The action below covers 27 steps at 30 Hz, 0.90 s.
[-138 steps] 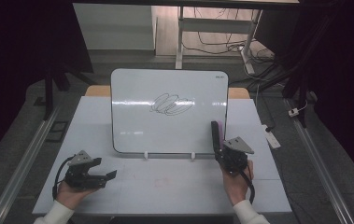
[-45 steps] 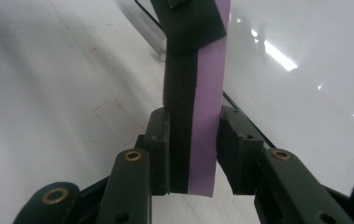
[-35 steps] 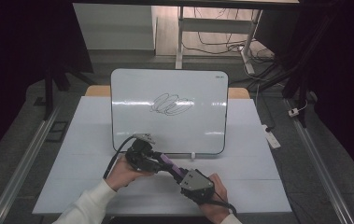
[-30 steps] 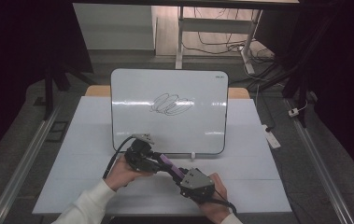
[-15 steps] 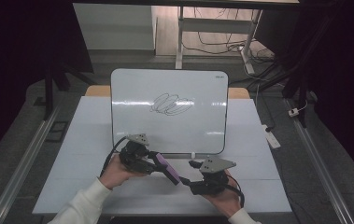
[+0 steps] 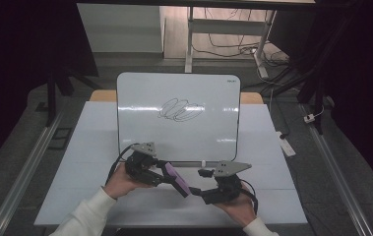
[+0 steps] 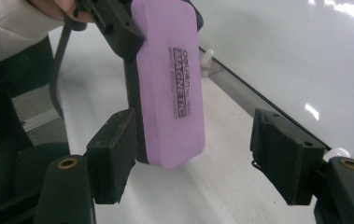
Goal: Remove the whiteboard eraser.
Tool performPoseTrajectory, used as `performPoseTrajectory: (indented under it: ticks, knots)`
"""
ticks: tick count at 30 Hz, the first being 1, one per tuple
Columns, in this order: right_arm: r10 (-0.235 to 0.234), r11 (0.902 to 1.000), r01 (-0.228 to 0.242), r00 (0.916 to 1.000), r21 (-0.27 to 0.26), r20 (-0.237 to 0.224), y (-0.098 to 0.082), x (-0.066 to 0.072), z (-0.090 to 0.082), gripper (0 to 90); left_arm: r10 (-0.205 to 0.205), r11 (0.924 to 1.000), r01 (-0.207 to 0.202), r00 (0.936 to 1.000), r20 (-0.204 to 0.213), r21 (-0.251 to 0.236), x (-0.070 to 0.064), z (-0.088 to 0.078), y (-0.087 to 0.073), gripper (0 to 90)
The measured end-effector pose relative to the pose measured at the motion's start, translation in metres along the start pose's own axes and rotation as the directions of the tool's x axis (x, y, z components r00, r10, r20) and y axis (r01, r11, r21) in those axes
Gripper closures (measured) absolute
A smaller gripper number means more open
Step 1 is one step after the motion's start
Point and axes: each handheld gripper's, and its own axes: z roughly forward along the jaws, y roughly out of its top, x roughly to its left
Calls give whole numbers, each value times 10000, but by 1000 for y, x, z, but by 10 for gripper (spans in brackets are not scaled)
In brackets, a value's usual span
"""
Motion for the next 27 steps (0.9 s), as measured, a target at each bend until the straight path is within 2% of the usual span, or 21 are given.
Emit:
performPoseTrajectory:
  ticks: [6, 13, 22, 27]
  knots:
    - [89, 9999, -83, 9983, 95, -582, 2, -1, 1, 291, 628, 9980, -629, 9977, 261, 48, -6, 1, 1, 378]
    - [243, 9988, -187, 9914, 446, -1288, 3, -2, 9, 270, 1061, 9938, -1077, 9929, 536, 283, -9, 6, 1, 378]
    - [577, 9956, -369, 9657, 863, -2533, 2, -2, 21, 252, 1532, 9869, -1574, 9830, 1011, 350, -16, 11, 1, 378]
    - [756, 9932, -462, 9539, 1070, -2903, 1, -2, 27, 266, 1700, 9843, -1750, 9754, 1406, 244, -19, 12, 2, 378]
